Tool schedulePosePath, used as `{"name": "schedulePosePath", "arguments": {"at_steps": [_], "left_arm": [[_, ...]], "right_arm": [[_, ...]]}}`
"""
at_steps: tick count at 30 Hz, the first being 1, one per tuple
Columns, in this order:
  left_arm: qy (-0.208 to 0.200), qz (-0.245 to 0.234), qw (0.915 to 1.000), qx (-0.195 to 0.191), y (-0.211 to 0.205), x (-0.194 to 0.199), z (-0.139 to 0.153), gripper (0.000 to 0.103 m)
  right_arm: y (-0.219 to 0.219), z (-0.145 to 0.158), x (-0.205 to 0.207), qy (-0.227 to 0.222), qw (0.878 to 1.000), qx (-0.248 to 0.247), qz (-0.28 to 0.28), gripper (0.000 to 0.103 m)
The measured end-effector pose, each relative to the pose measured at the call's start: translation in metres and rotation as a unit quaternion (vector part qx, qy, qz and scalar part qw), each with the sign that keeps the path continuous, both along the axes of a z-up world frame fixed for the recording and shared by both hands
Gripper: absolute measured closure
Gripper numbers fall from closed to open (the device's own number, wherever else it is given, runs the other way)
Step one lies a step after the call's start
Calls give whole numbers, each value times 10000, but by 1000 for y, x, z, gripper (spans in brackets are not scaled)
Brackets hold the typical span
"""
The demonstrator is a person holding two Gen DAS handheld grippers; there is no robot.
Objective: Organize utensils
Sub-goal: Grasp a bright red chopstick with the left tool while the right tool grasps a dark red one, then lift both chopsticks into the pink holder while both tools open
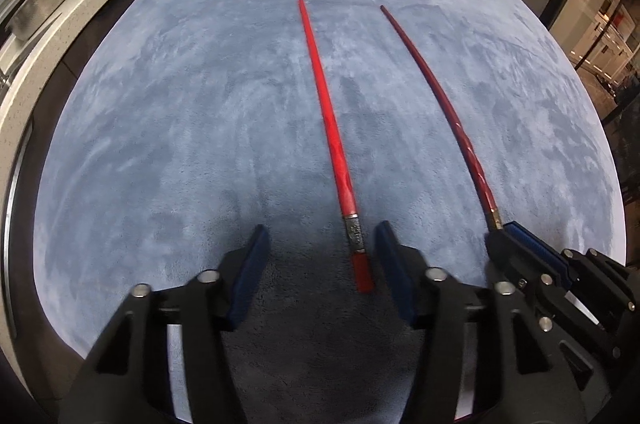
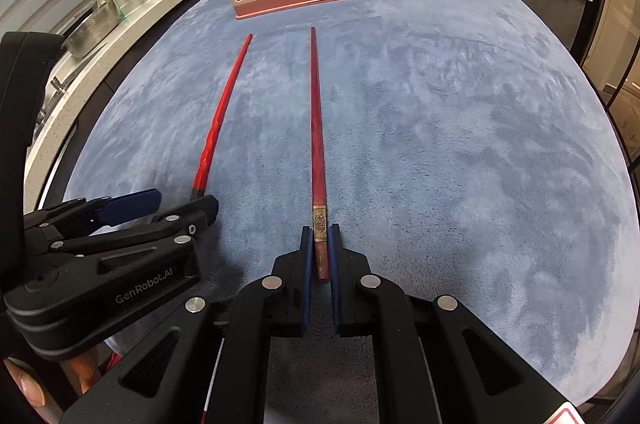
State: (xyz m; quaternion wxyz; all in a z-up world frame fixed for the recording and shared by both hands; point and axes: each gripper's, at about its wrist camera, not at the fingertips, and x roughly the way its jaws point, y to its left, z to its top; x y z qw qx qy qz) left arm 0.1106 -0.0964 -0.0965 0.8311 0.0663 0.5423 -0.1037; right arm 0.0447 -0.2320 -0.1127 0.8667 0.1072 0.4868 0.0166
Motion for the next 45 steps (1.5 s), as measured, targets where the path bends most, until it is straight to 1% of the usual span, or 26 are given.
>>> {"name": "schedulePosePath", "arguments": {"at_steps": [2, 6, 8, 12, 16, 21, 27, 31, 34, 39, 45], "left_arm": [[-42, -66, 10000, 9, -2, -3, 2, 72], [4, -75, 9999, -80, -2, -5, 3, 82], [40, -61, 9999, -120, 0, -4, 4, 95], [106, 4, 9997, -201, 4, -4, 6, 95], [66, 36, 9997, -244, 8, -4, 12, 96], [-86, 68, 9994, -339, 13, -3, 30, 96], [-365, 95, 9978, -538, 19, 6, 66, 96], [-684, 101, 9956, -638, 24, 17, 99, 96], [-932, 112, 9933, -668, 25, 28, 122, 96], [-1381, 152, 9873, -772, 26, 52, 166, 96], [-1822, 179, 9793, -862, 25, 82, 216, 96]], "right_arm": [[0, 0, 0, 1, 10000, 1, 0, 96], [2, 1, -1, -11, 10000, 13, 9, 96], [3, 3, -2, -40, 10000, 17, 22, 96], [5, 11, -4, -129, 9999, 47, 38, 96], [4, 20, -4, -229, 9997, 85, 32, 96], [1, 41, -4, -437, 9989, 166, -6, 96], [-6, 81, 0, -847, 9961, 210, -91, 96], [-13, 107, 9, -1103, 9936, 196, -152, 96], [-20, 133, 20, -1370, 9902, 169, -212, 96], [-33, 169, 38, -1738, 9841, 182, -301, 96], [-43, 211, 63, -2133, 9763, 145, -344, 96]]}}
